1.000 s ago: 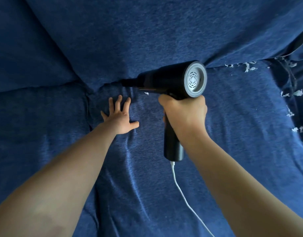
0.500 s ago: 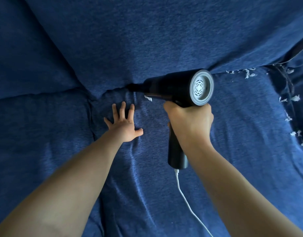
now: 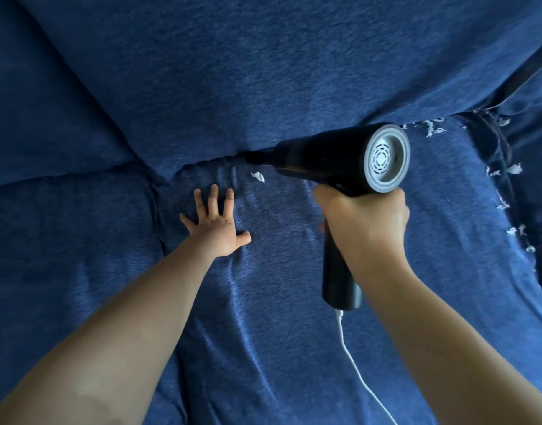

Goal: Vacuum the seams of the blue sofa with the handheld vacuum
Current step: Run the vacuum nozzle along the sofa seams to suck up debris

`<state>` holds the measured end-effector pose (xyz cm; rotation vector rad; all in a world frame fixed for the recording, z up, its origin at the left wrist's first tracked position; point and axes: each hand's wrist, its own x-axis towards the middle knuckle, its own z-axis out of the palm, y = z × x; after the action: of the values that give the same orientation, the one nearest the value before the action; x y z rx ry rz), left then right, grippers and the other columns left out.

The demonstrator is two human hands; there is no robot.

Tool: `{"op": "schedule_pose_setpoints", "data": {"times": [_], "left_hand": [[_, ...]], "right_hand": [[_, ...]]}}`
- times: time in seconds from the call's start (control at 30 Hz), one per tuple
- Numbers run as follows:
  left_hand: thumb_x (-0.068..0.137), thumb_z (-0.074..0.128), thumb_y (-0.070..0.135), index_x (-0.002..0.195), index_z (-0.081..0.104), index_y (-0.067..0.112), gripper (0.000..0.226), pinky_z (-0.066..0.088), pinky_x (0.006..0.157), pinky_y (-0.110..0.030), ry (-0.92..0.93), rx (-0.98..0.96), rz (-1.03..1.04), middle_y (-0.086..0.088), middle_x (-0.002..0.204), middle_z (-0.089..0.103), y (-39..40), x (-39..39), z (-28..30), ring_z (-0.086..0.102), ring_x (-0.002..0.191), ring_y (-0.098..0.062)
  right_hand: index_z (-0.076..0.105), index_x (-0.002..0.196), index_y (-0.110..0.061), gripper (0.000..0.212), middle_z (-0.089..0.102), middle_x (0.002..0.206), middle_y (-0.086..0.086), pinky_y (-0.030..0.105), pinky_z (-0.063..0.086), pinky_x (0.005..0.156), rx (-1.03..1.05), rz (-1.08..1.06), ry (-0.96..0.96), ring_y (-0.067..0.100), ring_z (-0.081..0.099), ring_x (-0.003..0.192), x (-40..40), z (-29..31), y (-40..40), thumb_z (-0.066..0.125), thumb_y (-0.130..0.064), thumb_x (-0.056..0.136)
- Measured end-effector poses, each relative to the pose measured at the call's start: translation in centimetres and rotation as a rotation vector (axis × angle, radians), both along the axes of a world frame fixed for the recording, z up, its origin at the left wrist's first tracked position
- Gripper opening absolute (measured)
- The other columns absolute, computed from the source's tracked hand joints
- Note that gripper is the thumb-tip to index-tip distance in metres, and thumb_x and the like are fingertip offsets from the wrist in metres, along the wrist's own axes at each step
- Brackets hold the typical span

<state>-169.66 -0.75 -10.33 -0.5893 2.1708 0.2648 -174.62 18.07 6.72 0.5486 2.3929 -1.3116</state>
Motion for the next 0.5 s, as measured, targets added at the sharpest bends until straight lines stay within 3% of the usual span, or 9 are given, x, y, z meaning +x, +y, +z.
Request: {"op": "schedule_pose_setpoints", "data": {"times": [0.2,0.5], "left_hand": [[0.087,0.046,0.067,0.145,-0.032,0.027,0.106,0.002,0.111,-0.070,0.003,-0.019,-0.012,-0.002,0.150,-0.042,0.1,0.2,-0.3,-0.036,0.138,-0.037],[0.085,0.037,0.075,0.145,-0.032,0.027,0.104,0.001,0.111,-0.069,0.007,-0.009,-0.027,-0.002,0.150,-0.043,0.0,0.4,0.0,-0.036,0.139,-0.036]], "right_hand": [[0.058,0.067,-0.014,0.025,0.064,0.070,0.000,0.026,0.046,0.060,0.000,0.002,0.023,0.023,0.062,0.075,0.3,-0.4,-0.7,0.076,-0.031,0.076],[0.058,0.069,-0.016,0.023,0.063,0.073,0.001,0.037,0.056,0.072,0.038,-0.027,0.044,0.027,0.065,0.078,0.8,0.0,0.6,0.076,-0.030,0.075]]}}
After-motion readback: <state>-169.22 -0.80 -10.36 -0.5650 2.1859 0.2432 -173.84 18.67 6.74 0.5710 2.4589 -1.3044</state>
